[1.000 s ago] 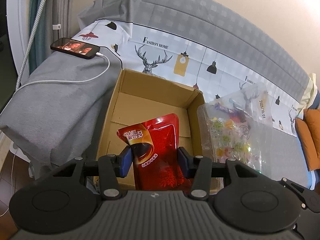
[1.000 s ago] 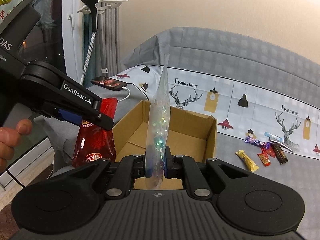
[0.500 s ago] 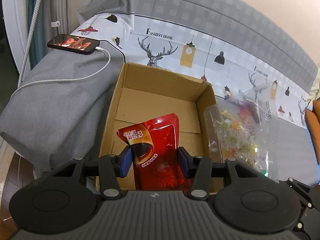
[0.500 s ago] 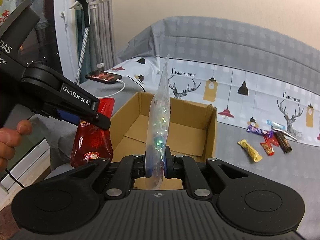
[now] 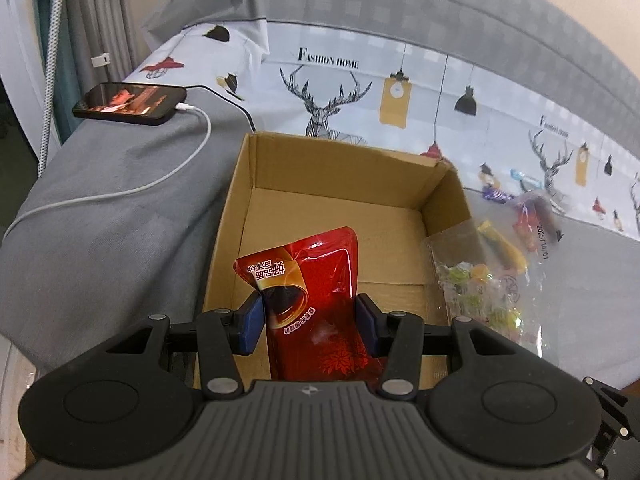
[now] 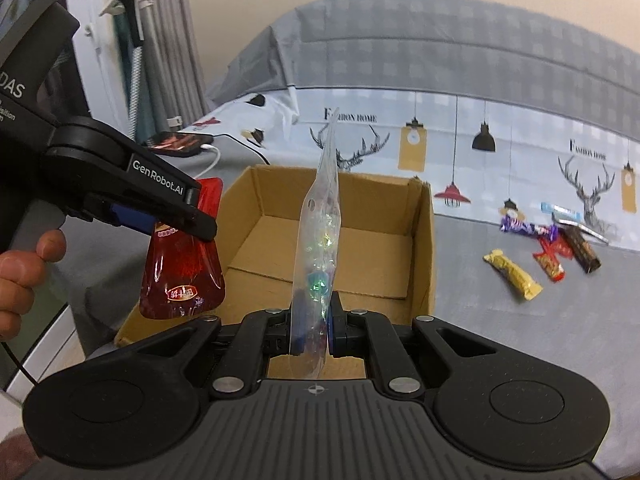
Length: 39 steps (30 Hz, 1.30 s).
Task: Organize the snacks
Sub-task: 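Carry red pouch with left and candy bag with right into the box, release both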
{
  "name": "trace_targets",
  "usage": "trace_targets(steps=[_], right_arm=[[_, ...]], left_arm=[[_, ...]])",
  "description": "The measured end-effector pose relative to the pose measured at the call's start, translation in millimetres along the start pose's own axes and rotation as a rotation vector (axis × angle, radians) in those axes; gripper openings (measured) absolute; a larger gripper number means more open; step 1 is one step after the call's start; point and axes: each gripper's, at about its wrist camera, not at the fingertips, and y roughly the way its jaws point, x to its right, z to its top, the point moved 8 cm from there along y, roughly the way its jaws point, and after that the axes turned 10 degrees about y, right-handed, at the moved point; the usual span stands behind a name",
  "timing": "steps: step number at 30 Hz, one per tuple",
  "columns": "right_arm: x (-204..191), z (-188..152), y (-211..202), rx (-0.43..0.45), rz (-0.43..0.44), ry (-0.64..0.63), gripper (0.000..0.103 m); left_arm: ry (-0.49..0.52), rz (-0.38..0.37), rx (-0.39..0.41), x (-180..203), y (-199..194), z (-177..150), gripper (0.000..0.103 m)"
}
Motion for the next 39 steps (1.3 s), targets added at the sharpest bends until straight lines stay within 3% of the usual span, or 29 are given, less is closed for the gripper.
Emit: trace_targets(steps=[14, 35, 37, 39], right_arm=[[23, -1, 59, -0.073, -0.027, 0.042, 0.011], [28, -2, 101, -0.137, -0.023, 0.059, 0.011], [28, -2, 103, -0.140, -0.026, 0.061, 0.012], [29, -1, 105, -0.140, -0.025, 0.066, 0.014]], left_arm=[[0.063, 0.024, -0.074, 10, 59, 14, 0.053], [0.134, 0.089, -0.104, 4, 99, 19, 0.054], [0.143, 0.097, -0.096, 3, 99, 20, 0.057], [0.151, 0.102, -0.081, 3, 96, 20, 0.076]])
